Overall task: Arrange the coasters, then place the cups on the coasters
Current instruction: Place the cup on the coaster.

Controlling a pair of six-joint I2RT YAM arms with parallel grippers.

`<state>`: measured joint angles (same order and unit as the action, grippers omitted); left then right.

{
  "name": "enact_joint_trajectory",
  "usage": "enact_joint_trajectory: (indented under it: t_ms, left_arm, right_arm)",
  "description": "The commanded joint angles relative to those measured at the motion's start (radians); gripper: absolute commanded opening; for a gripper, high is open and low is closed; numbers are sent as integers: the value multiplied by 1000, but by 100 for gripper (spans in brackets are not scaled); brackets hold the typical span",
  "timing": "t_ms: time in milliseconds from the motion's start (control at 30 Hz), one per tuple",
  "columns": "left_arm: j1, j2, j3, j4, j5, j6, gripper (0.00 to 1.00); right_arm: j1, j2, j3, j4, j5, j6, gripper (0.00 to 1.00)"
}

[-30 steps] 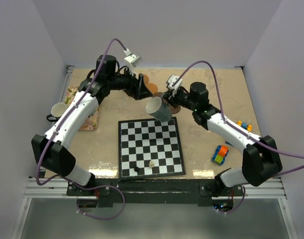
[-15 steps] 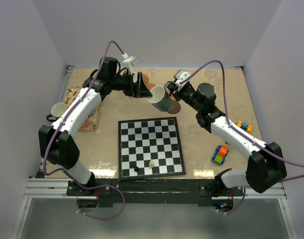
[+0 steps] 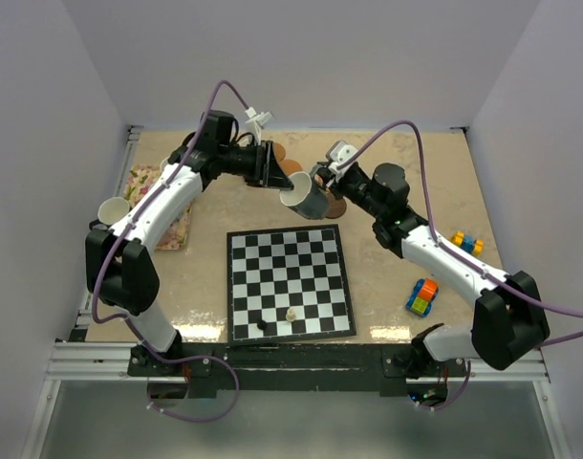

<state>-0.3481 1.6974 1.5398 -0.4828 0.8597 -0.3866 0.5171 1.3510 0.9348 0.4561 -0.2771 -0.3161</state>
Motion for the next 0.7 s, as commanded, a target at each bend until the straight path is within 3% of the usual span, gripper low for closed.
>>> enact_joint_trajectory:
  t_ms: [0, 67, 233, 333, 433, 667]
  left_arm:
    - [-11, 5, 57, 6, 52, -5, 24]
    - [-14, 1, 57, 6, 36, 3, 0]
    - [-14, -27, 54, 26, -23, 38, 0]
    - [-12, -56, 55, 44, -100, 64, 0]
    - [-12, -87, 54, 50, -230, 92, 0]
    - [-15, -82, 83, -17, -553, 192, 0]
  right_arm:
    - [11, -23, 39, 138, 1, -12, 0]
    - [14, -15, 44, 125, 9, -20, 5]
    - [18, -13, 32, 110, 38, -41, 25]
    - [21, -12, 30, 76, 59, -60, 42]
    - [21, -18, 10, 67, 72, -58, 77]
    - [20, -32, 33, -19, 148, 124, 82]
